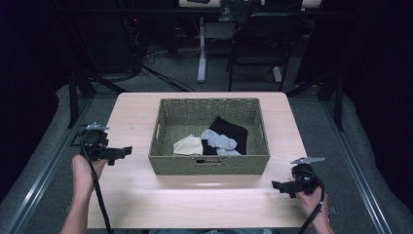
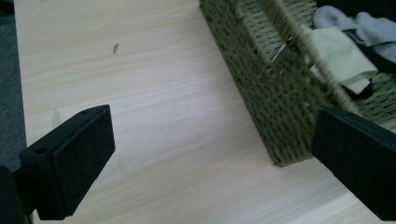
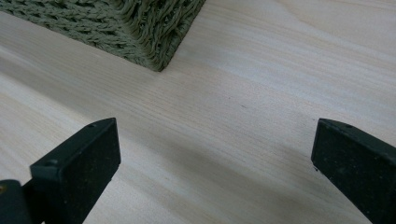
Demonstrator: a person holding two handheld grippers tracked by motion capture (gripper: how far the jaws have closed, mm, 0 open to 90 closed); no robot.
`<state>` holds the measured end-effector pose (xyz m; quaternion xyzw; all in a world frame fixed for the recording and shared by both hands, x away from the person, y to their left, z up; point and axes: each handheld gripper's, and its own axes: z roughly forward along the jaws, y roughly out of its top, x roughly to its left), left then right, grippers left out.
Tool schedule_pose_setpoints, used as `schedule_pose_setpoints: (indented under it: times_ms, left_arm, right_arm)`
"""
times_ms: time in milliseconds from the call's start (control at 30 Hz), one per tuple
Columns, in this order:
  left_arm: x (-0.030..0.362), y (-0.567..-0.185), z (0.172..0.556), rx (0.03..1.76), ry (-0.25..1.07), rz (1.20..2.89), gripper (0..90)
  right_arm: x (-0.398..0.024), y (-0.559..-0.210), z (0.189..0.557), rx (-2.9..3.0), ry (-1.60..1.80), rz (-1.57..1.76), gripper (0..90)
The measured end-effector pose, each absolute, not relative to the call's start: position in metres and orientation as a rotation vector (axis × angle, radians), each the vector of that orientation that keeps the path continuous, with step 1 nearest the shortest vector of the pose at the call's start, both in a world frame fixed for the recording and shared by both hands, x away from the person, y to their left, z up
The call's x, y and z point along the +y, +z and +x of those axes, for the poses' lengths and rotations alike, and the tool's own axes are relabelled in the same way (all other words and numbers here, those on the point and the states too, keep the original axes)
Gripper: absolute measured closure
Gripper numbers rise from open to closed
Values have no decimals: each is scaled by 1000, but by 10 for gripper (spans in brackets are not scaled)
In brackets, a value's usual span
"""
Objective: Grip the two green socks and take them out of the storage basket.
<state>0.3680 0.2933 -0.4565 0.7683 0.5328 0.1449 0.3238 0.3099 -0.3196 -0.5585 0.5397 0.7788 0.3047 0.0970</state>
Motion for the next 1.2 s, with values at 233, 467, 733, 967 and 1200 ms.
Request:
schedule_pose_setpoints:
  times_ms: [233,467,733,967,1200]
  left_arm:
    - [275,-431,378,1317,372,2059,1]
    - [247,-410,394,1232,346,2115,1]
    - [206,-396,416,1141,316,2188,1]
    - [179,-398,435,1100,264,2238,2]
    - [153,-410,452,1080,204,2280,0]
  right_arm:
    - [-321,-558,310,2311,905,1598,6]
    - [-321,-557,310,2309,908,1599,6]
    - [-321,-558,310,2312,913,1599,7]
    - [-321,-558,310,2315,914,1596,6]
    - [-321,-558,310,2318,912,1596,6]
